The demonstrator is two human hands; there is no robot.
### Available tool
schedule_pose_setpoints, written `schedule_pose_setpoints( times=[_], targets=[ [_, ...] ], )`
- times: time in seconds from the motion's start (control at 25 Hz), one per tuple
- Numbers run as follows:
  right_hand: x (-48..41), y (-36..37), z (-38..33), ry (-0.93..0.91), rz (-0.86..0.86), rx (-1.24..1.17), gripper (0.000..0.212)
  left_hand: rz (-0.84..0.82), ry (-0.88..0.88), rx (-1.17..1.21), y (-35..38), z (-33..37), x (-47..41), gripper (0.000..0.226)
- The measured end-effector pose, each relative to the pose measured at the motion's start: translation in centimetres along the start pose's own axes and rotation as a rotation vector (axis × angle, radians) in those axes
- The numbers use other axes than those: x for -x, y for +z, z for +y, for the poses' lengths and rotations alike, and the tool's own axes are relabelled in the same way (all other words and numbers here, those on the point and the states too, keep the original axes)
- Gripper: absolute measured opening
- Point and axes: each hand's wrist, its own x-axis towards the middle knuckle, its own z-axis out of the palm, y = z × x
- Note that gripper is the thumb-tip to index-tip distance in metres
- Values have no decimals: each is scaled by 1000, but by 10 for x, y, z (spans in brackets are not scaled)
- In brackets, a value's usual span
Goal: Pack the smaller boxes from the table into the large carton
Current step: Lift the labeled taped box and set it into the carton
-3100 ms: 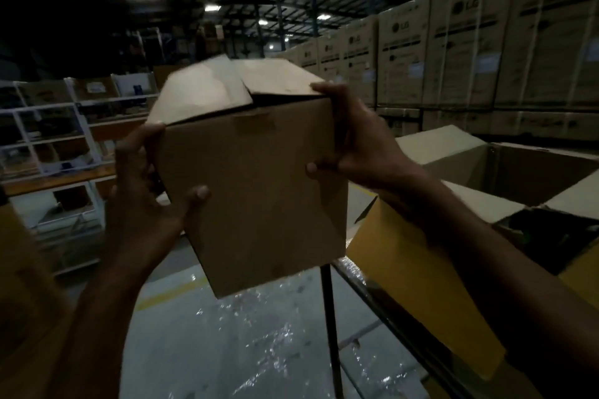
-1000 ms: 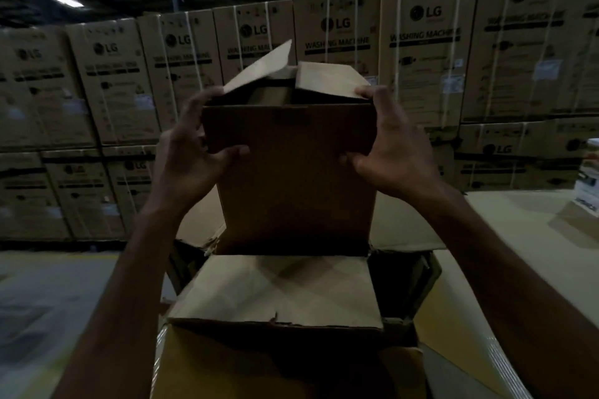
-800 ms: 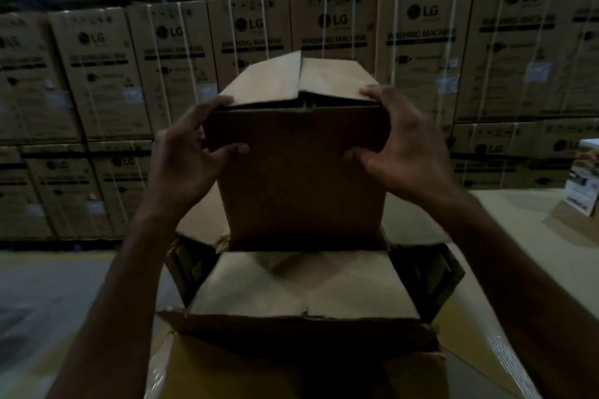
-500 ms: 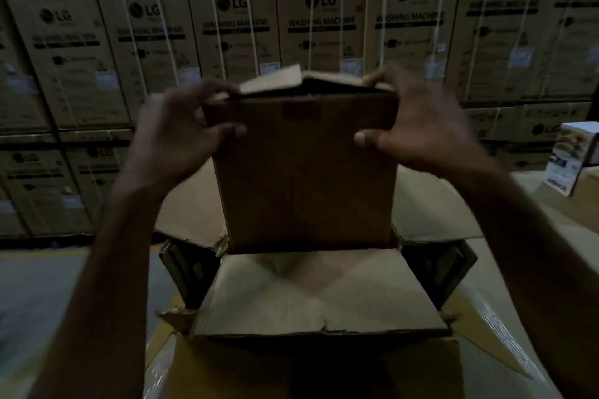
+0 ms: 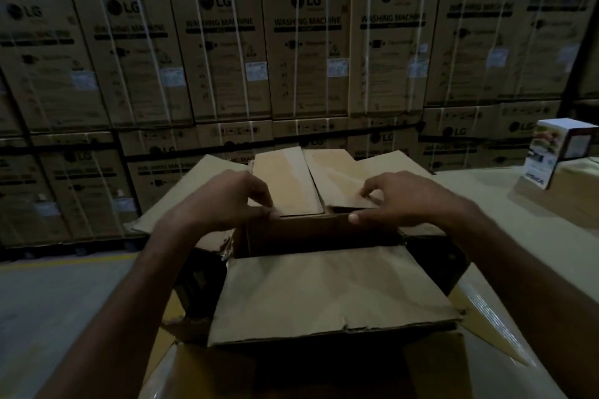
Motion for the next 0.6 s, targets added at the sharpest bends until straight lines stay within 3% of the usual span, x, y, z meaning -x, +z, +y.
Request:
schedule_pose_setpoints(
  times=[0.16, 0.24, 0.44, 0.6],
  targets=[
    [-20, -9, -23, -142, -39, -147, 67, 19, -8, -274, 3, 17, -18, 61],
    [-24, -10, -30, -156, -48, -70, 68, 3, 56, -205, 8, 21, -19, 58],
    [-18, -7, -49, -157, 79, 117, 41, 110, 70, -91, 0, 6, -9, 50],
    [-16, -9, -48, -76, 298, -3, 38, 397, 70, -2, -1, -17, 2, 71]
  ],
)
